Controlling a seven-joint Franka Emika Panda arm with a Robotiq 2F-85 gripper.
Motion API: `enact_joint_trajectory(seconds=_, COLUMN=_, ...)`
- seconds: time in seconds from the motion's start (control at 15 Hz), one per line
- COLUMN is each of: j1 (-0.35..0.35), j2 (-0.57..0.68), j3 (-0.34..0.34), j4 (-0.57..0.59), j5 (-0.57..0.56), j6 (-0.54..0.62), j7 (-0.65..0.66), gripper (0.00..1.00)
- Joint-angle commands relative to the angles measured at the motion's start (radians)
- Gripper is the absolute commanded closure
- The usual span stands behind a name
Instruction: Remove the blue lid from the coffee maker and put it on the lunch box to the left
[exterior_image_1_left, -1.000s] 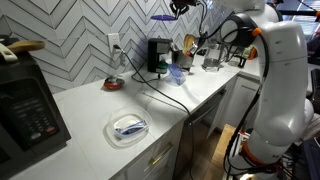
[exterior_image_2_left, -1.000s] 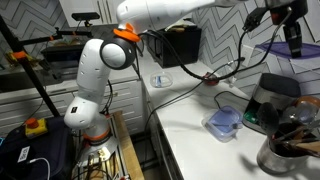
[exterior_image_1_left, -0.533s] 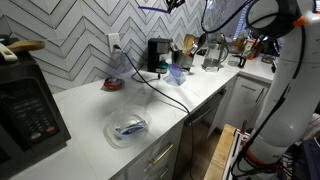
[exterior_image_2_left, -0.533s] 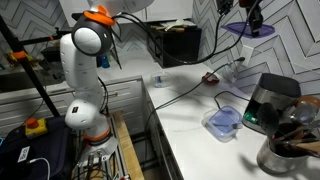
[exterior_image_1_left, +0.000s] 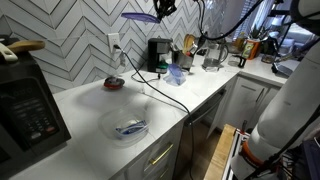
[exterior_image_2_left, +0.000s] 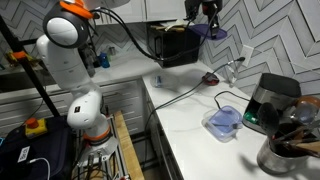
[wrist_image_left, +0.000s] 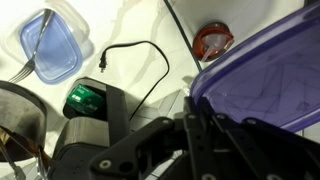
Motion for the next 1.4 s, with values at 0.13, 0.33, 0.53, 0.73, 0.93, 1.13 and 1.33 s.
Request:
enact_joint_trajectory(seconds=0.13, j1=0.092, j2=-0.176, j3=0.005, j4=-0.348, j5=0.028, j6=0.081, j7=0.024, gripper=0.98)
enact_joint_trajectory(seconds=0.33, j1=0.134, j2=-0.23, j3=0.028, j4=-0.471, j5=0.014, j6=0.109, j7=0.044, gripper=0.98)
enact_joint_trajectory(seconds=0.53, j1=0.143, j2=-0.177, j3=0.026, j4=-0.412, j5=-0.002, j6=0.08, j7=0.043, gripper=0.92)
enact_joint_trajectory(seconds=0.73, j1=0.143, j2=-0.171, j3=0.022, j4=-0.397, j5=-0.002, j6=0.079, j7=0.042, gripper=0.92)
enact_joint_trajectory(seconds=0.93, j1=0.147, j2=-0.162, j3=0.034, j4=-0.391, j5=-0.011, j6=0.087, j7=0.075, gripper=0.98)
enact_joint_trajectory(seconds=1.13, j1=0.17, j2=-0.161, j3=0.112, j4=-0.436, j5=-0.069, j6=0.116, j7=0.213, gripper=0.98)
enact_joint_trajectory(seconds=1.33, j1=0.187, j2=-0.171, j3=0.207, j4=-0.478, j5=-0.19, j6=0.111, j7=0.438, gripper=0.98)
